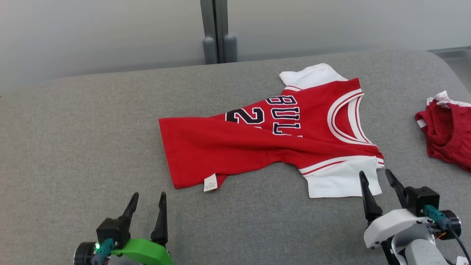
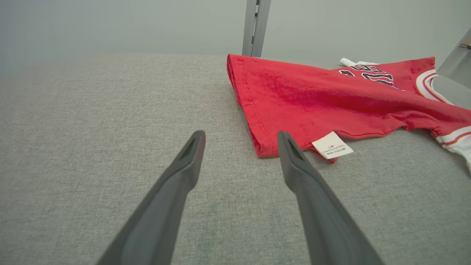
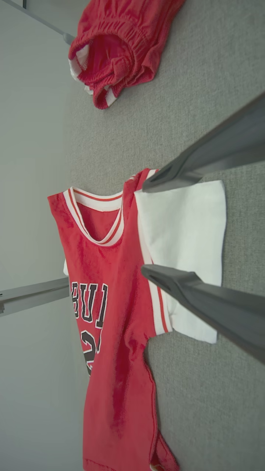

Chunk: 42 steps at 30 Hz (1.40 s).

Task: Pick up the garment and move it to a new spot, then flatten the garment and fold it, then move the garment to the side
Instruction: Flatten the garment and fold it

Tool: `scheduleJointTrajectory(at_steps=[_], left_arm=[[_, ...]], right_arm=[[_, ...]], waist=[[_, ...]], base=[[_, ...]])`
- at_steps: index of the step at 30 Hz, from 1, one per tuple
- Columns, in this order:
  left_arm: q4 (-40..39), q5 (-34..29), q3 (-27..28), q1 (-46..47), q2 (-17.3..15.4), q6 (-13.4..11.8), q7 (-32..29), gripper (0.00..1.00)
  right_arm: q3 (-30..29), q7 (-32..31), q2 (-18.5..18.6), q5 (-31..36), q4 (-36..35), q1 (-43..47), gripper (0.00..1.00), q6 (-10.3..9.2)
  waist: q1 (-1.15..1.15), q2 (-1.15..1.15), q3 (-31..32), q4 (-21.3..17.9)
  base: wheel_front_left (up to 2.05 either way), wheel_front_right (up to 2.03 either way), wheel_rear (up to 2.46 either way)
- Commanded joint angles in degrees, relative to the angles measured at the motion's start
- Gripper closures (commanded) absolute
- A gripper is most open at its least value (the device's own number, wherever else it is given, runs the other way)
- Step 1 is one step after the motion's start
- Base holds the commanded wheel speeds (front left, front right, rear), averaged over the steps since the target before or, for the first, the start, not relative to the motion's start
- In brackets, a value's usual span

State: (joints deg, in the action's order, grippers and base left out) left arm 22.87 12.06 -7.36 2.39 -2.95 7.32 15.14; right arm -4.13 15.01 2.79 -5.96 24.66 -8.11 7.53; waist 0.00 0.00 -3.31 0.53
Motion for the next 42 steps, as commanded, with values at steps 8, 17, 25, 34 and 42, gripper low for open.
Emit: scheduleJointTrajectory(at_steps=[8, 17, 25, 34, 42], left_arm=[[3.0, 3.3, -3.2, 8.8, -2.0, 0.2, 0.0, 0.0], [6.6, 5.0, -5.1, 11.8, -4.2, 0.2, 0.0, 0.0], [10.4, 4.2, -5.8, 12.8, -4.4, 0.2, -0.3, 0.0], [12.5, 4.4, -6.4, 12.6, -4.2, 0.2, -0.6, 0.0], [14.9, 6.0, -10.5, 11.7, -4.0, 0.3, -0.8, 0.0]], right_arm=[[-0.2, 0.2, 0.2, 0.6, -1.8, -4.6, 0.0, -0.1], [-0.4, 0.2, 0.2, 0.3, -2.8, -5.5, 0.0, -0.1], [-1.3, 0.2, 0.2, 1.1, -2.4, -5.6, 0.0, -0.1], [1.3, 0.2, 0.2, 0.8, 0.7, -6.8, 0.0, -0.1], [1.4, -0.4, 0.1, 2.6, 9.6, -7.4, 0.2, -0.1]], waist=[[0.0, 0.0, -10.2, -2.6], [0.0, 0.0, -14.3, -5.4], [0.0, 0.0, -15.7, -6.5], [0.0, 0.0, -16.4, -5.8], [0.0, 0.0, -16.5, -4.4]], base=[[0.0, 0.0, 0.0], [0.0, 0.0, 0.0], [0.0, 0.0, 0.0], [0.0, 0.0, 0.0], [0.0, 0.0, 0.0]])
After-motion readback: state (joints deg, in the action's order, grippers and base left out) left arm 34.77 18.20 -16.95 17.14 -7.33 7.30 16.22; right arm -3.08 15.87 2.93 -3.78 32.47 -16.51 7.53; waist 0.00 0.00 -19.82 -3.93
